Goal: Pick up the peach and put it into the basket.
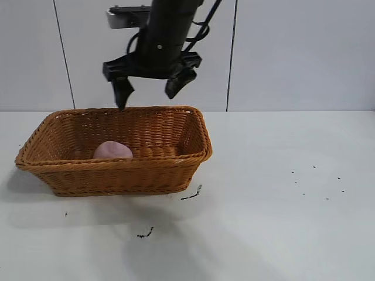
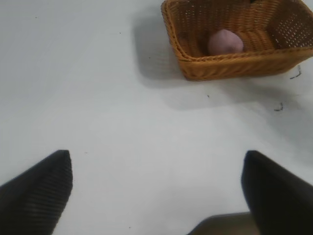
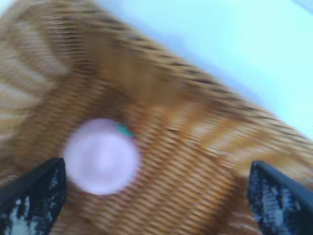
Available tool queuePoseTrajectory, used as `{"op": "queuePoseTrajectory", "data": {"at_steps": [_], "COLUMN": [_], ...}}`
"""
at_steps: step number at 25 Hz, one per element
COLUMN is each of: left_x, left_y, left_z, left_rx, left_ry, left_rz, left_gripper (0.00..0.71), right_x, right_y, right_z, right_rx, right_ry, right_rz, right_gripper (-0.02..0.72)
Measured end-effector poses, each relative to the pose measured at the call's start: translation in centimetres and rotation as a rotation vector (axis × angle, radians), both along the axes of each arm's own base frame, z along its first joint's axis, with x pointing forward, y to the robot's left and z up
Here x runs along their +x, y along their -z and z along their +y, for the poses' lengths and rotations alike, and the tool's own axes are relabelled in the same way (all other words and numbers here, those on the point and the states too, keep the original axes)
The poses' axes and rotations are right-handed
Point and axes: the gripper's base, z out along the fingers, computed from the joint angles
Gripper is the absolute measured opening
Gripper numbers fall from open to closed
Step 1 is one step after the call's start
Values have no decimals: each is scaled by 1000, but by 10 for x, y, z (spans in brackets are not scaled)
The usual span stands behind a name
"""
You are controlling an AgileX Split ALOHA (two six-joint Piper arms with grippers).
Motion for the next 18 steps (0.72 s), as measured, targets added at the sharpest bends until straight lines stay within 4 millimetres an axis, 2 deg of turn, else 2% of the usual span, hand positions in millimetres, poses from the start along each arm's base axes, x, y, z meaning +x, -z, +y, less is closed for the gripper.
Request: {"op": "queuePoseTrajectory", "data": {"at_steps": [5,8,12,15,18], "left_x": [0,0,0,0,0], "left_y": [0,0,0,0,0], "left_z": [0,0,0,0,0], "left_rx": [0,0,0,0,0], "left_ry": [0,0,0,0,0], "left_rz": [0,0,0,0,0], "left_gripper": [692,692,692,692,692], "right_x": [36,48,55,52,49], "right_y": [1,1,2,3,3], "right_z": [-89,-145,-207,-238,-252], "right_rx": [-29,-39,-50,-58,-67], "right_ry": [171,279,400,459,484], "right_rz": [44,84,136,193,237], "right_gripper": [689,689,689,689,689]}}
